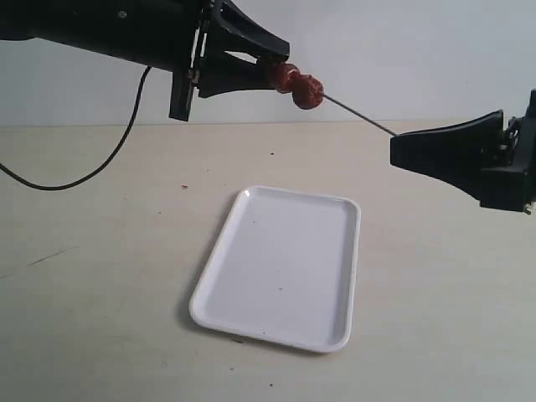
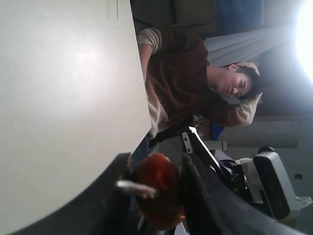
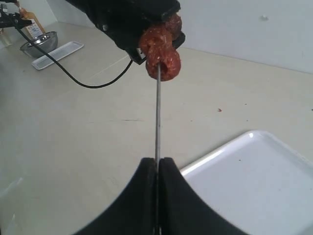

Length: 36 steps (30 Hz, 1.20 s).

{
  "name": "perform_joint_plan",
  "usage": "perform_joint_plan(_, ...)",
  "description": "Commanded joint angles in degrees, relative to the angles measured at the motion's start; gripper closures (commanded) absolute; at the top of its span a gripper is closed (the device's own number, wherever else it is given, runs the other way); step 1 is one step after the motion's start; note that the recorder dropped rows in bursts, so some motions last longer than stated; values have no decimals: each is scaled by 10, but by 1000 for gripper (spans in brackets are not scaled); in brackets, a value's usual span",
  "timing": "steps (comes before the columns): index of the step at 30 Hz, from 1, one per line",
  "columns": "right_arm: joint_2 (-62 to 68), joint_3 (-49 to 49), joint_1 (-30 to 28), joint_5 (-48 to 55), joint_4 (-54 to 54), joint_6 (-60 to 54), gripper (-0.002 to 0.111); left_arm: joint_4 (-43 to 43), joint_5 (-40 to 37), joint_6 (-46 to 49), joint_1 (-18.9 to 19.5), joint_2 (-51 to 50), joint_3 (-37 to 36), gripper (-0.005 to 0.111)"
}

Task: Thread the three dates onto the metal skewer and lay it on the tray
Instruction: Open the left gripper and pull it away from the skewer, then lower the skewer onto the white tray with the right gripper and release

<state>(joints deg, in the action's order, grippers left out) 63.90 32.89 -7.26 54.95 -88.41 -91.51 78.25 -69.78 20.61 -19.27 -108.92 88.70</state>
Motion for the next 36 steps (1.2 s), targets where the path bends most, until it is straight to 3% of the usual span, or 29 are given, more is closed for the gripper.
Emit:
perform_joint_plan(1, 1, 7, -1, 12, -17, -8, 108, 15, -2, 0, -3, 1, -2, 50)
perform_joint_plan(3, 1, 7, -1, 11, -16, -9, 108, 20, -2, 4, -3, 2, -2, 29)
perform_joint_plan(4, 1, 7, -1, 7, -16, -9, 108, 21, -2, 9, -3, 3, -1, 26)
perform_joint_plan(12, 1, 7, -1, -79, 17, 49, 108, 29, -2, 29, 14, 24, -1, 28)
perform_joint_plan(17, 1, 7, -1, -186, 103, 236, 108, 25, -2, 70, 79, 47, -1, 28)
perform_joint_plan(18, 1, 7, -1, -196, 134, 288, 108, 23, -2, 80, 91, 52, -1, 31)
perform_joint_plan(20, 3, 7, -1, -204, 224, 419, 108, 9, -2, 104, 123, 67, -1, 54)
perform_joint_plan(21, 6, 7, -1, -205, 269, 475, 108, -4, -2, 116, 140, 77, -1, 76)
perform_joint_plan(23, 7, 7, -1, -206, 320, 531, 108, -65, -2, 137, 148, 82, -1, 106)
perform_joint_plan(24, 7, 7, -1, -206, 330, 542, 108, -104, -2, 130, 146, 82, -1, 105)
perform_joint_plan(26, 7, 7, -1, -206, 367, 564, 108, -262, -2, 88, 123, 82, -3, 106)
perform_joint_plan(30, 7, 8, -1, -221, 424, 619, 108, -442, 58, 4, 78, 82, -29, 107)
perform_joint_plan(33, 7, 21, 3, -231, 423, 645, 108, -491, 127, -39, 49, 82, -78, 107)
perform_joint_plan(36, 7, 43, 36, -242, 444, 683, 108, -473, 204, -44, 36, 82, -144, 107)
